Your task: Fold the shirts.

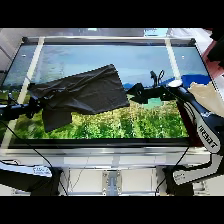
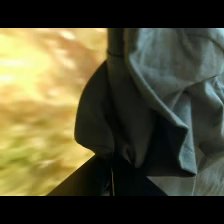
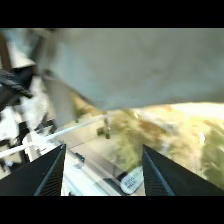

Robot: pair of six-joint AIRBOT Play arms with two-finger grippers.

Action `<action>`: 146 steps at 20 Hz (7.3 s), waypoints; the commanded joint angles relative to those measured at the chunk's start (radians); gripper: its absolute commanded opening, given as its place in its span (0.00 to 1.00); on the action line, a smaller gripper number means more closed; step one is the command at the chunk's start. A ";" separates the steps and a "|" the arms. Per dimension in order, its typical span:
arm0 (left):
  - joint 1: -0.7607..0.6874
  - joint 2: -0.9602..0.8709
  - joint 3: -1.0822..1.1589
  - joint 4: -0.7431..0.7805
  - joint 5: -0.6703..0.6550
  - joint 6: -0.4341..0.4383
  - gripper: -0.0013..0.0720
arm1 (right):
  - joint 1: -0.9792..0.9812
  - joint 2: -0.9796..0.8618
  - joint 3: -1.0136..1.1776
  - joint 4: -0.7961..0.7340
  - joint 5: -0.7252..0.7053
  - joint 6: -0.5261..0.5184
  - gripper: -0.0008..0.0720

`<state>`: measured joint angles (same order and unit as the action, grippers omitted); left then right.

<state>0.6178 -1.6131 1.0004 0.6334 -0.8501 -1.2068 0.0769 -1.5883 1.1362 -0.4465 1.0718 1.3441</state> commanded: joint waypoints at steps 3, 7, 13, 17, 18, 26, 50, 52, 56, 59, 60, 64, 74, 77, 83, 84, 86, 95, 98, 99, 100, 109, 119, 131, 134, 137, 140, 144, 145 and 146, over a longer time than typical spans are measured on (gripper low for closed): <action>-0.001 0.001 0.048 -0.008 -0.075 0.034 0.03 | 0.071 -0.002 -0.162 0.057 -0.264 0.126 0.77; -0.001 0.001 0.083 -0.009 -0.094 0.034 0.03 | 0.101 -0.008 -0.184 0.083 -0.407 0.185 0.77; -0.001 0.001 0.087 -0.008 -0.118 0.053 0.03 | 0.142 -0.092 -0.184 0.188 -0.479 0.182 0.77; -0.001 0.001 0.087 -0.008 -0.122 0.053 0.03 | 0.141 -0.098 -0.179 0.285 -0.539 0.165 0.37; -0.001 0.001 0.087 -0.008 -0.128 0.053 0.03 | 0.141 -0.098 -0.173 0.320 -0.540 0.125 0.05; -0.001 0.050 0.224 -0.209 -0.410 0.235 0.03 | 0.074 0.057 0.042 0.296 -0.401 -0.403 0.05; -0.002 0.796 0.793 -0.058 -0.456 0.004 0.03 | 0.031 0.905 0.460 -1.268 -0.109 0.199 0.05; -0.015 0.716 0.756 -0.055 -0.523 -0.002 0.03 | 0.031 0.734 0.454 -1.266 -0.048 0.199 0.05; -0.240 0.555 0.521 0.192 -0.453 0.003 0.03 | 0.031 0.420 0.342 -1.220 -0.087 0.200 0.05; -0.435 0.399 0.358 0.550 -0.172 -0.059 0.03 | 0.031 0.225 0.291 -1.181 -0.241 0.204 0.05; -0.471 0.330 0.345 0.674 -0.070 -0.148 0.03 | 0.031 0.166 0.291 -1.180 -0.291 0.205 0.05; -0.487 0.110 0.353 0.791 0.179 -0.323 0.03 | 0.014 0.039 0.291 -1.172 -0.488 0.271 0.05; -0.488 0.029 0.408 0.711 -0.285 -0.222 0.03 | -0.046 0.032 0.351 -1.142 -0.182 0.190 0.05; -0.494 0.029 0.360 0.661 -0.324 -0.196 0.03 | -0.046 0.032 0.295 -1.094 -0.139 0.172 0.05; -0.534 0.028 0.285 0.653 -0.321 -0.196 0.03 | -0.046 0.027 0.138 -0.966 -0.215 0.143 0.05; -0.537 0.027 0.282 0.657 -0.315 -0.202 0.03 | -0.046 0.026 0.119 -0.957 -0.228 0.143 0.05; -0.537 0.025 0.279 0.658 -0.311 -0.211 0.03 | -0.046 0.025 0.096 -0.953 -0.236 0.143 0.05; -0.535 0.100 0.282 0.650 -0.484 -0.159 0.63 | -0.049 0.062 0.107 -1.009 -0.067 0.152 0.60; -0.532 0.265 0.277 0.660 -0.490 -0.135 0.62 | -0.063 0.168 0.109 -1.156 0.061 0.173 0.64; -0.529 0.330 0.257 0.665 -0.498 -0.135 0.62 | -0.082 0.207 0.108 -1.158 0.074 0.182 0.64; -0.526 0.392 0.215 0.690 -0.504 -0.135 0.62 | -0.105 0.241 0.101 -1.139 0.074 0.181 0.64; -0.492 0.840 -0.576 0.602 -0.293 -0.544 0.62 | -0.235 0.375 -0.095 -0.766 0.034 0.027 0.64; -0.493 0.840 -0.742 0.479 -0.097 -0.657 0.62 | -0.235 0.457 -0.095 -0.585 0.005 -0.097 0.64; -0.494 0.840 -0.773 0.356 0.000 -0.624 0.03 | -0.237 0.550 -0.108 -0.636 0.084 0.003 0.62; -0.494 0.840 -0.773 0.354 -0.005 -0.596 0.03 | -0.304 0.548 -0.228 -0.678 0.209 0.122 0.62; -0.494 0.840 -0.773 0.352 -0.006 -0.573 0.03 | -0.455 0.548 -0.403 -0.503 0.249 0.122 0.63; -0.494 0.840 -0.773 0.352 -0.005 -0.573 0.03 | -0.514 0.548 -0.517 -0.426 0.163 0.178 0.63; -0.494 0.840 -0.773 0.353 -0.004 -0.571 0.03 | -0.497 0.529 -0.627 -0.361 0.026 0.206 0.62; -0.494 0.840 -0.773 0.353 -0.004 -0.565 0.03 | -0.497 0.519 -0.649 -0.333 -0.010 0.204 0.62; -0.494 0.840 -0.773 0.352 -0.004 -0.564 0.03 | -0.497 0.510 -0.665 -0.321 -0.046 0.204 0.62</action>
<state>0.1242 -0.7742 0.2279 0.9863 -0.8551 -1.7794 -0.4141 -1.0595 0.5396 -0.8337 1.1316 1.5311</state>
